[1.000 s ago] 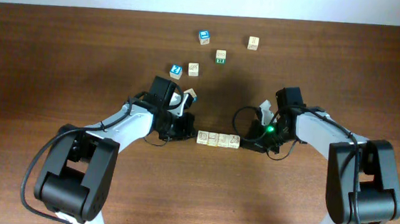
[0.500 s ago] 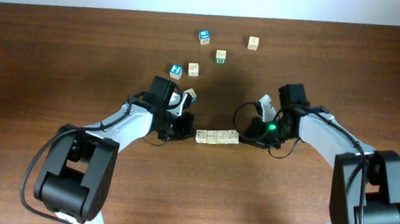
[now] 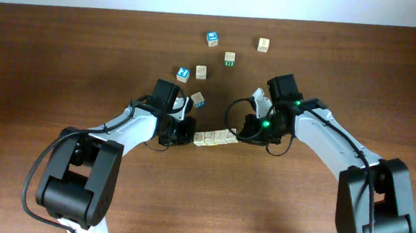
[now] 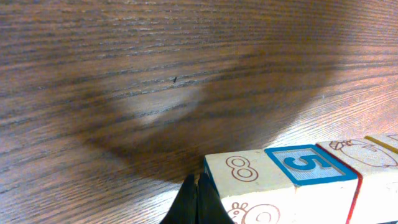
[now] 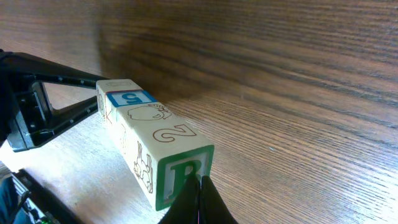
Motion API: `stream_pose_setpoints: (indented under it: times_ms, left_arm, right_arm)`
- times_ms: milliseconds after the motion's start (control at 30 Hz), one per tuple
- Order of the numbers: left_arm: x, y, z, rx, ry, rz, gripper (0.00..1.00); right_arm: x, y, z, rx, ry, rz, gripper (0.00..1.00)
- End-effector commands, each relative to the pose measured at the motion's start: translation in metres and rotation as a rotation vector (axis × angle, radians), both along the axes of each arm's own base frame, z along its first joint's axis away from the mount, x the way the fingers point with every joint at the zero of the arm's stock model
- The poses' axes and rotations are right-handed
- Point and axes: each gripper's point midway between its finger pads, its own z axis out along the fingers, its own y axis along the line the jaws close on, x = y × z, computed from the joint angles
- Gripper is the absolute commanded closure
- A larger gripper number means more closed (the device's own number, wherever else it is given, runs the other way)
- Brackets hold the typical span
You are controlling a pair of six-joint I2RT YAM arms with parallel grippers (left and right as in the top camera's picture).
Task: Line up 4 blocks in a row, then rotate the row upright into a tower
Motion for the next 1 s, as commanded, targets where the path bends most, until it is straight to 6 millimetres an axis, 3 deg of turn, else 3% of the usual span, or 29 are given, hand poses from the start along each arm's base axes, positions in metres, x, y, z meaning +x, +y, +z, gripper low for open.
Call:
stream_pose_setpoints:
  times_ms: [0,300,467,967]
  left_arm:
    - [-0.01,-0.03,0.017,-0.134,0.005,-0.086,1.0]
    - [-0.01,-0.03,0.017,-0.134,0.006,-0.086,1.0]
    - [-0.01,-0.03,0.017,-0.134,0.006,-0.086,1.0]
    - [-0.01,-0.03,0.017,-0.133,0.006,-0.086,1.0]
  right_arm:
    - [-0.007,0.033,0.024,0.04,-0.026,0.082,0.96]
    - [-0.009,0.044,0.029,-0.012,-0.05,0.104,0.96]
    - [-0.013,0.065,0.032,-0.01,-0.085,0.14,0.96]
    - [-0.015,0.091,0.042,0.002,-0.144,0.188,0.96]
